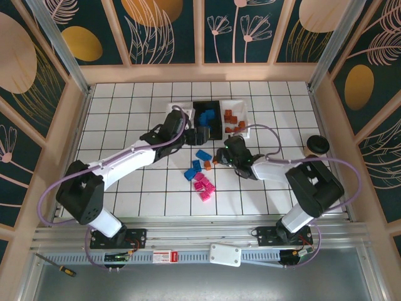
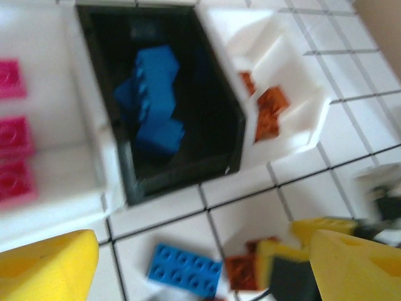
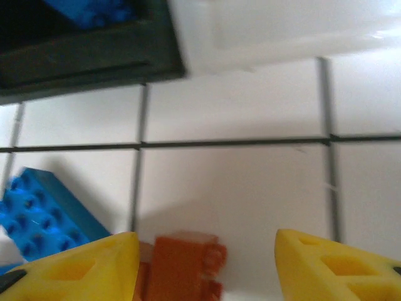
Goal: Sort the legos into containers by color
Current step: Place the lego in the container, then pick up the lego from the center of the table.
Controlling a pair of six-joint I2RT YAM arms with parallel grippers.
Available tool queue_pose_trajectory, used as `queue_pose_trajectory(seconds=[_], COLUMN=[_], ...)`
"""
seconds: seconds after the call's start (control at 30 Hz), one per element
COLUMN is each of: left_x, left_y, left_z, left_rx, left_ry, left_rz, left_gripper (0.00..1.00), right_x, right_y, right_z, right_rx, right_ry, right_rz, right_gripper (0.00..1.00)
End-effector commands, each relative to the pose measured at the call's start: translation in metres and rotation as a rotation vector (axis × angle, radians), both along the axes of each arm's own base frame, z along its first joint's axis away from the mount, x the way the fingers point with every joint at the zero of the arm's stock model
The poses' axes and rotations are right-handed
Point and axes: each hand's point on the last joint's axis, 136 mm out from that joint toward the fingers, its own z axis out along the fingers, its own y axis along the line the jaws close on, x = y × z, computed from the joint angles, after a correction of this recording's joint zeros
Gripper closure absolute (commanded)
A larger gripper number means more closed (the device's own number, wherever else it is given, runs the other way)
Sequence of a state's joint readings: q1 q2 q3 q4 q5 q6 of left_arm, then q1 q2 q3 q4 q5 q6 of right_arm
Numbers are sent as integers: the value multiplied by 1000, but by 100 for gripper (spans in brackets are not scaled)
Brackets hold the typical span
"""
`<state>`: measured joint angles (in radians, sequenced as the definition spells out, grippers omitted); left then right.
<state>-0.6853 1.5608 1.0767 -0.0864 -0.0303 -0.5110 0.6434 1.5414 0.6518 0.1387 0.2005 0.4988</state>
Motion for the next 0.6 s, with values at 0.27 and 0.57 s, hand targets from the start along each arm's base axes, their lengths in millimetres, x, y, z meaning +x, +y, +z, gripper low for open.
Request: queue_pose_trajectory(seconds=[0.27, 0.57], left_x=[-27, -31], left_y=[27, 32], left_z=[-2, -5], left_rx=[-45, -36], left_ry=[-2, 0], left_rz=[44, 50], left_gripper=[10, 7], right_x=[-12, -2], right_y=[-27, -58], right_z=[27, -1], right_rx=[22, -119], right_ry=[-21, 42], right_rz=[-27, -133], right_gripper=[33, 35])
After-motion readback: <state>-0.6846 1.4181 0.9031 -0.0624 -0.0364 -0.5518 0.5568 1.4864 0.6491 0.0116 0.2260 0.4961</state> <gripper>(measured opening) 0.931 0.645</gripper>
